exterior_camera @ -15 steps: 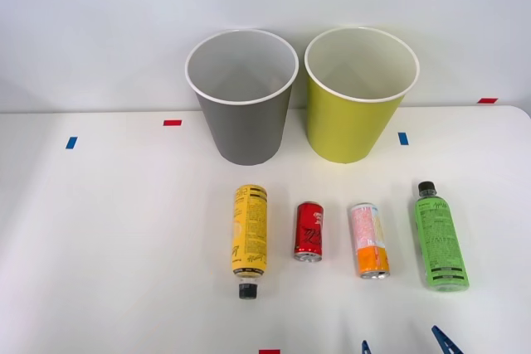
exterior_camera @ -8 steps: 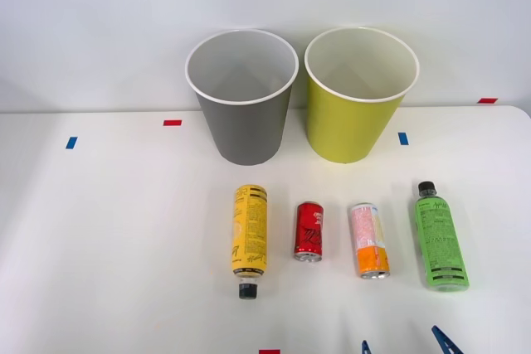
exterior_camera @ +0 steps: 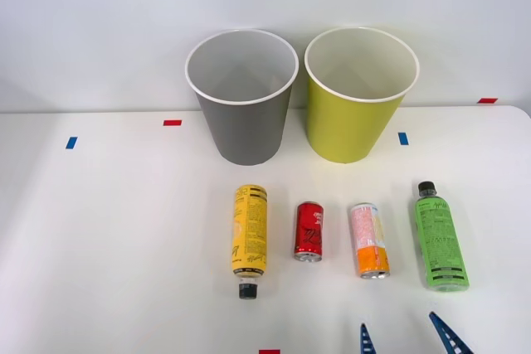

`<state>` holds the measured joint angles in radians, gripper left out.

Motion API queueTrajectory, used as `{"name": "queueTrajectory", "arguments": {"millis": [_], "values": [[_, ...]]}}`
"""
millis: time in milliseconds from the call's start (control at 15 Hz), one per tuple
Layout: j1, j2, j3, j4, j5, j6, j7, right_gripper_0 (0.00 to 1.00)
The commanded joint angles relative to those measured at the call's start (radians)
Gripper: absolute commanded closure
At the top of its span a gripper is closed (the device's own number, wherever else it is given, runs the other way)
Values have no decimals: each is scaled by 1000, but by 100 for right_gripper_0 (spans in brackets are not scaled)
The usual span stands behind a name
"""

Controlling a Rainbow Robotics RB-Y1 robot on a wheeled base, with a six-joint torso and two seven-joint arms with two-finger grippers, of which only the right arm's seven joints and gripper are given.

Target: Put cans in the gray bin, plastic bottles in the light green bin

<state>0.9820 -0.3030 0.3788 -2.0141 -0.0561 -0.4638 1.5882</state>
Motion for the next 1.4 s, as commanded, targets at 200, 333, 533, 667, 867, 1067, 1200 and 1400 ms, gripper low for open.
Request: {"name": "queueTrajectory", "arguments": {"millis": [200,333,533,667,867,1067,1200,1400], "values": [[4,-27,-103,-362,-30,525,-25,0],[-3,-27,-149,-525,-47,795,-65,0],[-69,-28,-205,-604,-53,1151,-198,0],[-131,-34,-238,-604,-57,1280,-238,0],[-276,-44,-316,-604,-131,1453,-257,0],[-499,-31,-419,-604,-251,1729,-260,0],[-606,-30,-483,-604,-332,1895,-263,0],[-755,-31,-557,-604,-429,2045,-277,0]]}}
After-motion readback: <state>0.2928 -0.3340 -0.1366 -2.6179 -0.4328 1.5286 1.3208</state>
